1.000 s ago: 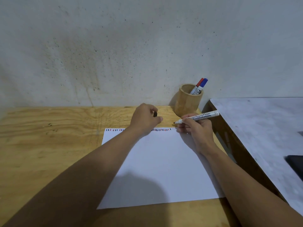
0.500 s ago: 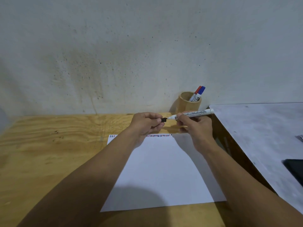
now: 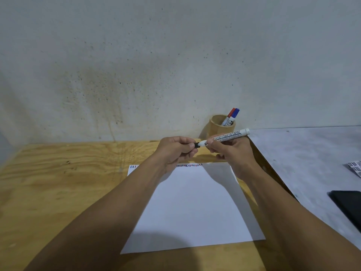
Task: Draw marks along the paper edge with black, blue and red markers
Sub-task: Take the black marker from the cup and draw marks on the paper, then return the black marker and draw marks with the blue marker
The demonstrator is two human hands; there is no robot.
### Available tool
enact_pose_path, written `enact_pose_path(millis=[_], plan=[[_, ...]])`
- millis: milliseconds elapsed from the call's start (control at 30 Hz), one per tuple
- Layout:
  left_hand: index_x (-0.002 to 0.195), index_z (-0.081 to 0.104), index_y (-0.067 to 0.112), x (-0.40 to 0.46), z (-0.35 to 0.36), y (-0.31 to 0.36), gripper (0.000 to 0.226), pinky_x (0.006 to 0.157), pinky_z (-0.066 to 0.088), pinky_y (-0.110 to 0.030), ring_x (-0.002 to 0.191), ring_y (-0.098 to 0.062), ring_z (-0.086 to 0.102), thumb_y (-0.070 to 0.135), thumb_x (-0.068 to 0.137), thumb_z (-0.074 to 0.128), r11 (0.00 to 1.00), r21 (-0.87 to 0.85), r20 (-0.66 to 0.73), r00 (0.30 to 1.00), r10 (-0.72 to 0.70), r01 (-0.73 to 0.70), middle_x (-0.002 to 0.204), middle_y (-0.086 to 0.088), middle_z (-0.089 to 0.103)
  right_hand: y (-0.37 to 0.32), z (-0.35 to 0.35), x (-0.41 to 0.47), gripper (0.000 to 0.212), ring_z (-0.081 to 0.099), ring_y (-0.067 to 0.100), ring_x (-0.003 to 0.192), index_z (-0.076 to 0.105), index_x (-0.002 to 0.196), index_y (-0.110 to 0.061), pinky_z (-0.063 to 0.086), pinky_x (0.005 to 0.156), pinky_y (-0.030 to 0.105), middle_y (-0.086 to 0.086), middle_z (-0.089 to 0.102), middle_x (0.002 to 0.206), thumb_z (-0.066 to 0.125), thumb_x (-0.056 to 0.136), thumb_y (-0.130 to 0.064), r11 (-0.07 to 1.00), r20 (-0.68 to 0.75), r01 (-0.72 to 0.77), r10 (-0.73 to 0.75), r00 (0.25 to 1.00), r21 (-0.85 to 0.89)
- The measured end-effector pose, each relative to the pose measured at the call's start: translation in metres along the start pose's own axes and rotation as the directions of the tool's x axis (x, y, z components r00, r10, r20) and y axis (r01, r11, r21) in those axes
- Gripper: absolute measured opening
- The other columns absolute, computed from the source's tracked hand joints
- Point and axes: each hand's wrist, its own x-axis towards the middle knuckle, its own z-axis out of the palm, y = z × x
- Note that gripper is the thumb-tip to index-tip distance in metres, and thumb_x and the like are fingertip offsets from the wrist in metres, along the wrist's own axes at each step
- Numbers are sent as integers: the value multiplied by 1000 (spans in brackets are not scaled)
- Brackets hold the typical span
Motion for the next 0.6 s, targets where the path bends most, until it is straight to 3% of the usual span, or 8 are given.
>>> enact_pose_path(millis=[167,300,400,467,533,600], plan=[[82,68,-6,0,6,-3,10,58,57,-20,57,-18,68,-14,77,66,998,54,-57,997,45,-42,72,-18,67,3,1,-2,23,67,20,71,73,96,7,55,60,27,20,71,84,75,83,-12,998,-30,4,-2,1000,61],[81,66,-4,-3,8,-10,10,55,57,-21,53,-17,67,-13,77,67,995,84,-45,998,52,-48,71,-18,65,9,0,-4,21,65,16,69,74,94,3,54,61,30,14,71,81,74,85,-16,1000,-20,-20,20,1000,5],[81,64,-1,-3,13,-13,13,62,61,-28,58,-22,67,-9,74,72,995,88,-19,998,56,-54,75,-19,66,12,-2,-3,27,62,20,77,70,98,3,50,64,31,12,66,82,66,92,-24,996,55,-53,57,997,-70],[84,64,-1,-2,18,-14,18,66,60,-30,62,-24,66,-2,72,77,976,195,-16,995,101,-96,77,-18,68,10,-5,-1,27,66,23,86,65,105,2,53,69,30,13,68,91,59,97,-23,995,72,-93,96,993,-48],[89,66,0,1,20,-17,22,58,58,-21,66,-19,65,8,74,79,910,380,-23,982,188,-165,80,-12,67,1,-11,3,18,71,26,93,60,110,-4,59,75,35,13,71,99,53,100,-17,994,36,-112,112,993,1],[90,67,4,5,17,-22,21,51,51,-12,70,-14,62,14,75,78,806,555,-58,956,287,-208,86,-6,64,-11,-24,11,12,72,28,89,56,110,-13,60,79,43,11,71,93,48,102,-15,987,-17,-79,77,997,-139]])
